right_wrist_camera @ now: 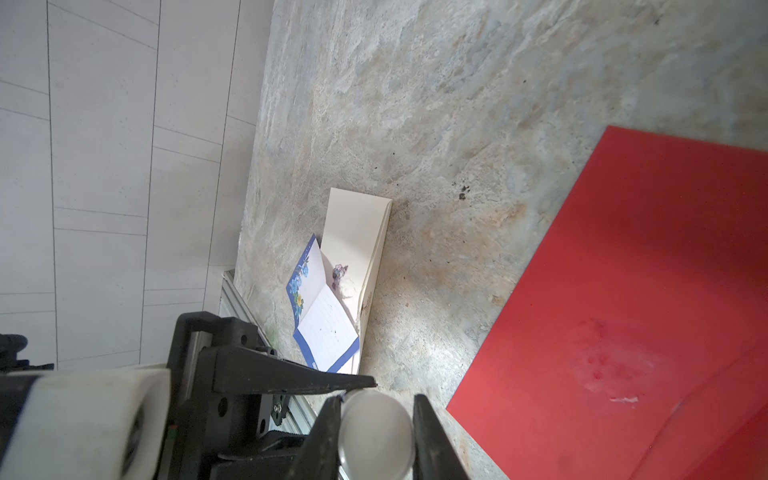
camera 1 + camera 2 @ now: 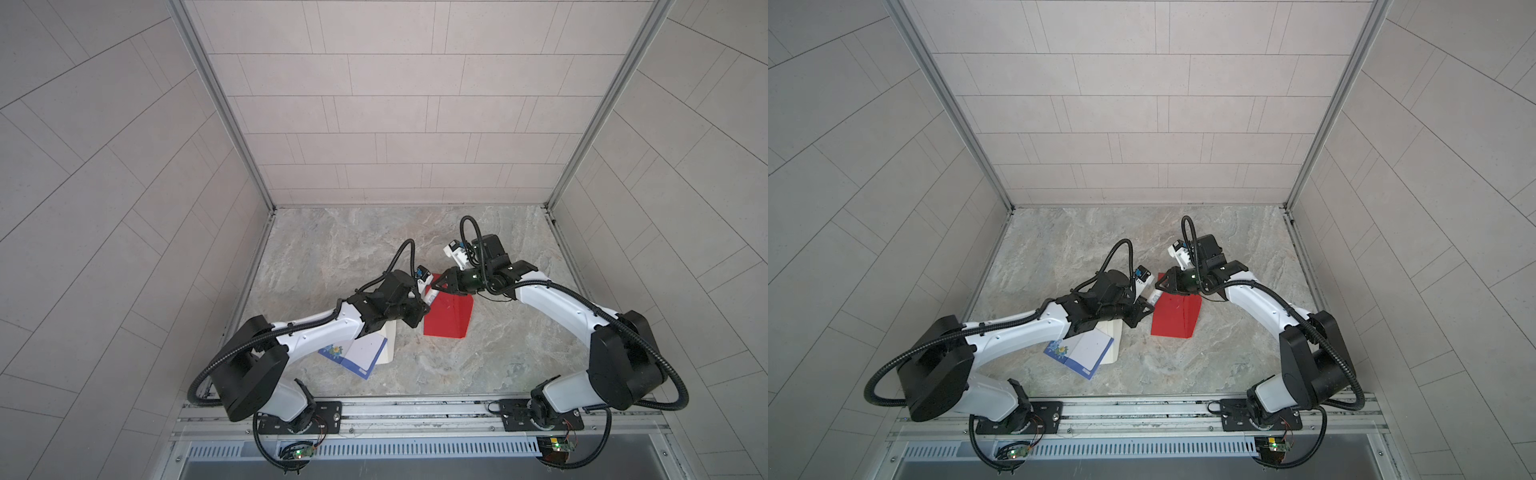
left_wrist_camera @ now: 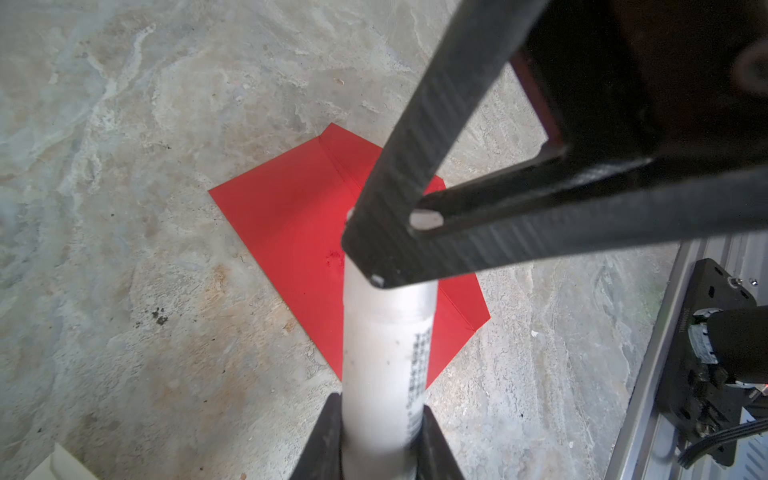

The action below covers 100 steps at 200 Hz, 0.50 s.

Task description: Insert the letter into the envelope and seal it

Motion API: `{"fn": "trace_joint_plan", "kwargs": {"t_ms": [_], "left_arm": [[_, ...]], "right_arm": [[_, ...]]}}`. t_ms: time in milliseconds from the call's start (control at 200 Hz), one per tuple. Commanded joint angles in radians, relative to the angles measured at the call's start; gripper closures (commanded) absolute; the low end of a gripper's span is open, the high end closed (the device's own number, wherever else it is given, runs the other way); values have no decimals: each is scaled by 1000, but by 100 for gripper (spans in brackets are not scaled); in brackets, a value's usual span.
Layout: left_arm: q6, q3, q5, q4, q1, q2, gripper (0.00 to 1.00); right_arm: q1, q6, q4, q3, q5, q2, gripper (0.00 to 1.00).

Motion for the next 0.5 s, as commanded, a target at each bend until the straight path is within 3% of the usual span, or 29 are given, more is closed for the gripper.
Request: {"fn": "trace_joint_plan", "kwargs": {"t_ms": [0, 495], "left_arm": [[-8, -26, -70, -26, 6, -10, 100], [29, 30, -19, -80, 8, 71, 100]], "right_arm": [[-73, 47, 12, -37, 143, -36, 86], [-110, 81, 7, -61, 163, -62, 91]]}}
